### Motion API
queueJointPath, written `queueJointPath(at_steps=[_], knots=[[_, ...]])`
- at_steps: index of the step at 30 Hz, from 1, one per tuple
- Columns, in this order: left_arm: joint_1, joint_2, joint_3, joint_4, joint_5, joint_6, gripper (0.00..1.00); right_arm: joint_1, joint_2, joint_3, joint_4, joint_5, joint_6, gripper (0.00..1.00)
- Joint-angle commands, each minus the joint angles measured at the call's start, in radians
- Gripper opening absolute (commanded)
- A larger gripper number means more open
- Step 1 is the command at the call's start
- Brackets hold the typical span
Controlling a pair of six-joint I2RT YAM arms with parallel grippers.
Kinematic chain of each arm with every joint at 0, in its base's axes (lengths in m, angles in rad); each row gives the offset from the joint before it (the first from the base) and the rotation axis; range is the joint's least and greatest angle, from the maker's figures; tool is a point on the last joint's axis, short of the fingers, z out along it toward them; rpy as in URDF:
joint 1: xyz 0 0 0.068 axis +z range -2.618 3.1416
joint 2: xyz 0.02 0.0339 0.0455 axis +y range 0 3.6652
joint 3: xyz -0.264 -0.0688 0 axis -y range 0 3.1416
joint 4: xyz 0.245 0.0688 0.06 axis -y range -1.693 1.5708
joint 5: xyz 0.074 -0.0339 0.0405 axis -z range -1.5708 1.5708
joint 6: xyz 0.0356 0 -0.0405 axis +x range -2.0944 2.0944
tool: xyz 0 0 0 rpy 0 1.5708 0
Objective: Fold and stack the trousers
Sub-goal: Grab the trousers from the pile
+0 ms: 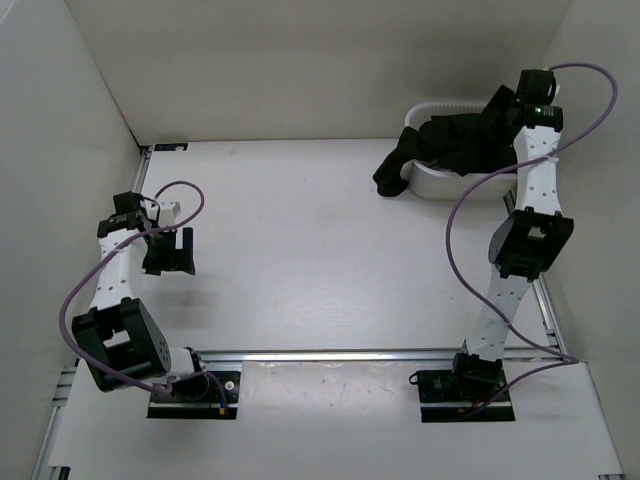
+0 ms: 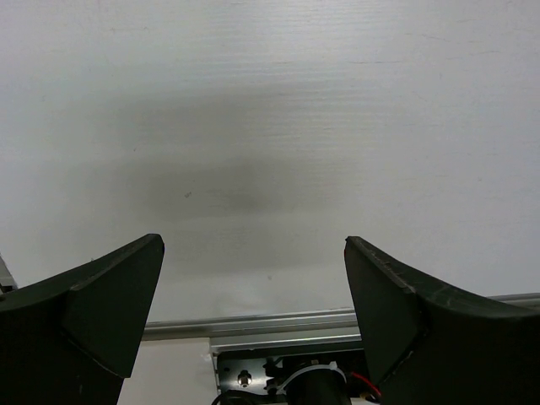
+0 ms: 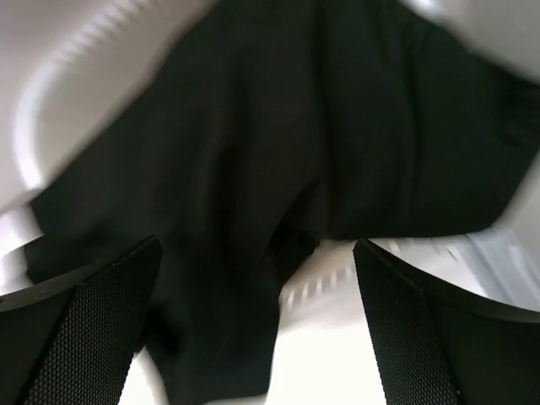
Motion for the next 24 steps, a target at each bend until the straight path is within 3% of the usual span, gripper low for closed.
queueJointPath(at_steps=[1,2,4,5,7,13,17,21,22,24], knots=[[-0.006,-0.012,0.021,0.012,0.025,-0.023,1.00,-0.020,0.040,0.018,0.133,-0.141,0.054,0.97],[-0.006,-0.012,0.021,0.012,0.025,-0.023,1.00,-0.020,0.069,0.030,0.153,-0.156,0.054,0.79],[-0.006,-0.012,0.021,0.012,0.025,-0.023,1.00,-0.020,0.078,0.068,0.153,-0.169,0.051,0.58],[-0.006,-0.012,0.021,0.012,0.025,-0.023,1.00,-0.020,0.078,0.069,0.153,-0.160,0.040,0.29],[-0.006,-0.003,0.021,0.012,0.034,-0.023,1.00,-0.020,0.029,0.046,0.166,-0.137,0.028,0.00],[-0.006,-0.003,0.021,0.021,0.025,-0.032,1.00,-0.011,-0.173,-0.037,0.190,-0.167,-0.017,0.00],[-0.006,0.019,0.021,0.031,0.025,-0.032,1.00,0.136,-0.316,-0.037,0.244,-0.250,-0.017,0.00],[-0.006,0.043,0.035,0.031,0.025,-0.032,1.00,0.478,-0.379,0.018,0.379,-0.253,-0.090,0.00],[-0.006,0.054,0.062,0.031,0.025,-0.041,1.00,0.634,-0.364,0.048,0.414,-0.230,-0.154,0.00],[-0.006,0.065,0.084,0.022,0.025,-0.041,1.00,0.805,-0.297,0.187,0.425,-0.178,-0.202,0.00]])
